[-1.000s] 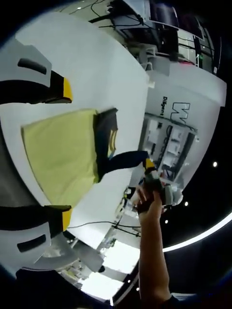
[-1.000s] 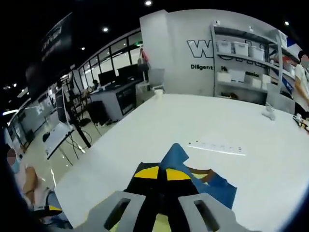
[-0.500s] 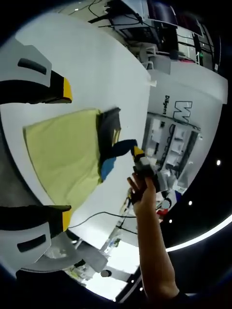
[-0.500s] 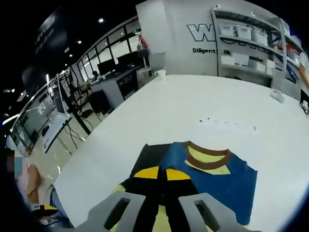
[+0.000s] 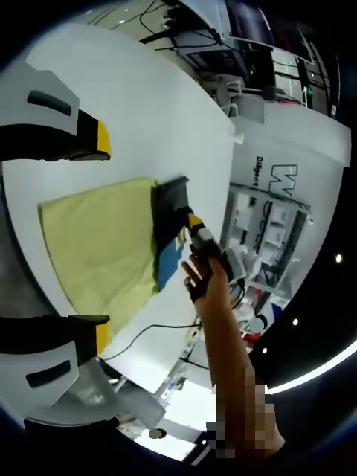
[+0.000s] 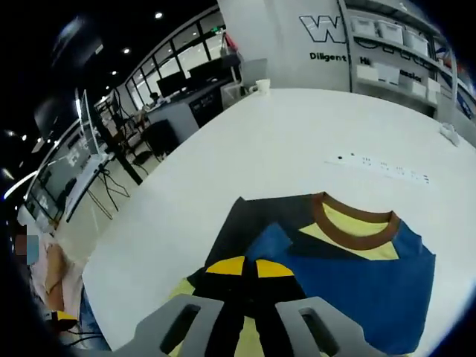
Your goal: Fold the garment on the visible template until the final outline fits inside the template.
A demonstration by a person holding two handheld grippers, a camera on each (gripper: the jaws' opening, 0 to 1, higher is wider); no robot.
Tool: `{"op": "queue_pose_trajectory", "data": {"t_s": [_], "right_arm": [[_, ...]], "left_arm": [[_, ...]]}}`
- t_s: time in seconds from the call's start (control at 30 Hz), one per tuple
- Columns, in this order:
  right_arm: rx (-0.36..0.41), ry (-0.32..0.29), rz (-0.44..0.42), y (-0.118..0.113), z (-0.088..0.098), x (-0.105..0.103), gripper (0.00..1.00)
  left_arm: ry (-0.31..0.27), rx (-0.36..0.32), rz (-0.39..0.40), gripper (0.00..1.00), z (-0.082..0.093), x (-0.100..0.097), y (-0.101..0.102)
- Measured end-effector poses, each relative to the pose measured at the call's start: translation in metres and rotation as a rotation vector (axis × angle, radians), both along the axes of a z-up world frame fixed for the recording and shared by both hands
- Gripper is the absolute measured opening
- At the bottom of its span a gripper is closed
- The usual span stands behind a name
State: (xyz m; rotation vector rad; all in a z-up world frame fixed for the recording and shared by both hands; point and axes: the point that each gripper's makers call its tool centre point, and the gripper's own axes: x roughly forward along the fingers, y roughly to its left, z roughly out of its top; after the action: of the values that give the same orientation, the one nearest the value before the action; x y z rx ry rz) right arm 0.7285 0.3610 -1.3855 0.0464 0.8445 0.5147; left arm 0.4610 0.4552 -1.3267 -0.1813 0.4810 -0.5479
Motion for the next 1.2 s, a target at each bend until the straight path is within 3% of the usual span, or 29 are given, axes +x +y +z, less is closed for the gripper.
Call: {"op": "queue_pose_trajectory", "data": {"t_s": [0.13,0.23,0.27,0.4,0.8,0.97,1.07,1.2], "right_arm": [[0.035,-0.018,0.054,0.015,0.001,-0.006,0.0],[0.055,-0.08,0.087,0.018,0.009,-0.004,0.05],[0.094,-0.096,0.091,0.02,0.014,-0.004,0.06],[0.118,-0.082,0.09,0.013,0.025,-0.004,0.13],[0.104,-0.19,0.072,-0.042,0.068,-0.002,0.25],[0.107,-0.226,0.055,-0.063,0.085,-0.002,0.3],[0.101,-0.256,0.06,-0.073,0.096,-0.002,0.35],[0.068,-0.298,0.094,-0.087,0.11,-0.004,0.43]], "left_arm": [[0.01,0.011,-0.002,0.83,-0.002,-0.001,0.001],[0.011,0.018,-0.008,0.83,-0.004,0.0,0.0],[0.012,0.019,-0.008,0.83,-0.004,0.0,0.0],[0.021,0.012,-0.009,0.83,-0.005,0.0,0.0],[0.039,-0.03,-0.014,0.84,-0.002,-0.001,-0.002],[0.069,-0.045,-0.031,0.87,-0.004,-0.001,-0.006],[0.125,-0.056,-0.047,0.87,-0.008,-0.002,-0.008],[0.117,-0.05,-0.052,0.88,-0.006,0.004,-0.003]]}}
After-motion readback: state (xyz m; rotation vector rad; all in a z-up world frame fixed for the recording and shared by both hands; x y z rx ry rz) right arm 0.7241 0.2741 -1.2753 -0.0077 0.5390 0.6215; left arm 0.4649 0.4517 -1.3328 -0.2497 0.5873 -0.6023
